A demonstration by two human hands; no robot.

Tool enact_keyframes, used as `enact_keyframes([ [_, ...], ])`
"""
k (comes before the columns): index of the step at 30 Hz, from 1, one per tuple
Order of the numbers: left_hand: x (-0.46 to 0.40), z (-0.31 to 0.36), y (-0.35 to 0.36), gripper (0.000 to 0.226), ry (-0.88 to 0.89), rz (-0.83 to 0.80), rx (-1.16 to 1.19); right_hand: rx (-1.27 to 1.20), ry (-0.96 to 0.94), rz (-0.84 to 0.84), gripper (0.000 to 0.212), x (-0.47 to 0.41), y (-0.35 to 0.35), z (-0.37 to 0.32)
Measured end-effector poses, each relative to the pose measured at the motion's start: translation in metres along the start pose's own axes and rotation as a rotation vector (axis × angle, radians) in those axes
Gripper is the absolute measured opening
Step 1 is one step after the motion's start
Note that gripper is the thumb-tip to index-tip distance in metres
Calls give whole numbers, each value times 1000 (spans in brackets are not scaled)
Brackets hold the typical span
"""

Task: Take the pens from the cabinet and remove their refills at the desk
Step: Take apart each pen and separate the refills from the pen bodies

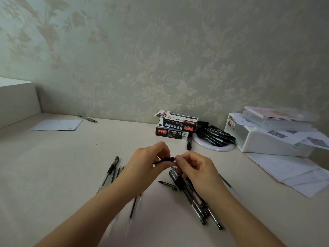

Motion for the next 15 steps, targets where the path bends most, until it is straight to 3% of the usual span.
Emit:
enact_keyframes([
  [2,0,0,-1,12,-10,-5,-1,-22,-5,-5,9,0,-1,-1],
  [15,1,-7,6,5,24,-62,-61,-39,-28,-9,13,-1,-3,1],
])
Point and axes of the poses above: each hand's wrist, its own x-axis away from the middle knuckle, its own y-axis out of the palm, z = x × y, the point moved 1 cm from there along -x, towards the middle knuckle, and after that the axes turned 1 degree about -x, right-handed, at the moved point
